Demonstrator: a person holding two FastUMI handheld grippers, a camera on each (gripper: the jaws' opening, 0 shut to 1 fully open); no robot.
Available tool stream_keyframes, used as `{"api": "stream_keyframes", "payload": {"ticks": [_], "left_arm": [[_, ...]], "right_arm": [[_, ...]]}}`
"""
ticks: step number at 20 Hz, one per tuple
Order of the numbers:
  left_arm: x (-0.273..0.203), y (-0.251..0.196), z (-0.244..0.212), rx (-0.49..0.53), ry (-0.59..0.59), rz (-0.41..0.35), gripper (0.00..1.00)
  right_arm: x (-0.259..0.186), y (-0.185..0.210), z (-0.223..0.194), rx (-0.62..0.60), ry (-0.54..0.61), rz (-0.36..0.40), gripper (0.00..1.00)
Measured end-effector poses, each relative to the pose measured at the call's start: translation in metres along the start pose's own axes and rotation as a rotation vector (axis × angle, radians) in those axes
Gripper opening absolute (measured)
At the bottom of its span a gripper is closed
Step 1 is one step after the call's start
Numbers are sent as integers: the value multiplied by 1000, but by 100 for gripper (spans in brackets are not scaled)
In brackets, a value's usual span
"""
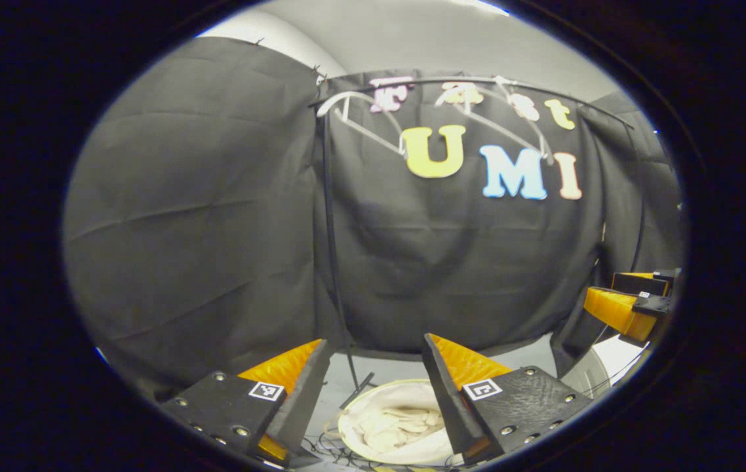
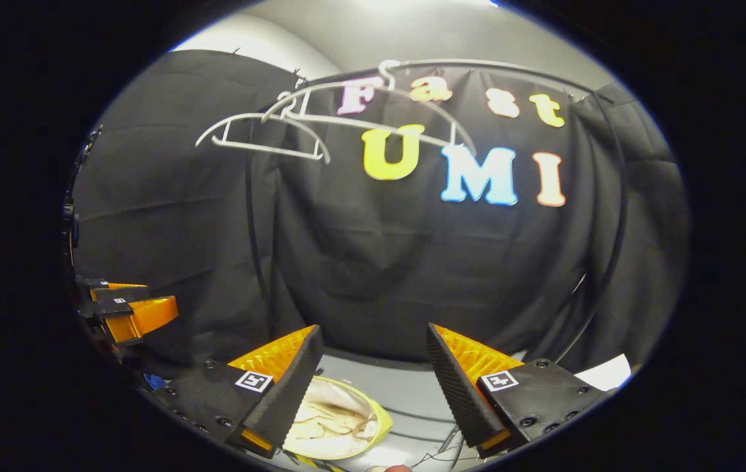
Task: Grasp the clothes on the hanger with both hands and then place them into the laundry hamper below.
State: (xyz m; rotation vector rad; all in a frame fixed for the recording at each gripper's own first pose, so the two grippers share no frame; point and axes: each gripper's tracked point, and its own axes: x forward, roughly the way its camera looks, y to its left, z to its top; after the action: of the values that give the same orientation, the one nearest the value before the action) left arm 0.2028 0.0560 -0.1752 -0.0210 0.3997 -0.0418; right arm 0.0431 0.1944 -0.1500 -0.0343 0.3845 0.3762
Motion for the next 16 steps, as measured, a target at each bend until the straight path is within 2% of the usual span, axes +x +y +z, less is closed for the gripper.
{"api": "stream_keyframes", "payload": {"ticks": [6,9,13,15,16], "left_arm": [[-35,-20,88,16,-151,-85,84],[-48,-24,104,22,-192,-98,84],[-72,-25,111,33,-230,-111,84],[-80,-26,120,40,-255,-113,84],[-84,-26,123,40,-262,-117,83]], "right_arm": [[-71,-51,69,3,-145,-113,96],[-97,-66,96,17,-218,-170,96],[-119,-88,117,55,-260,-230,99],[-127,-96,121,73,-285,-253,99],[-129,-98,121,75,-291,-260,96]]}}
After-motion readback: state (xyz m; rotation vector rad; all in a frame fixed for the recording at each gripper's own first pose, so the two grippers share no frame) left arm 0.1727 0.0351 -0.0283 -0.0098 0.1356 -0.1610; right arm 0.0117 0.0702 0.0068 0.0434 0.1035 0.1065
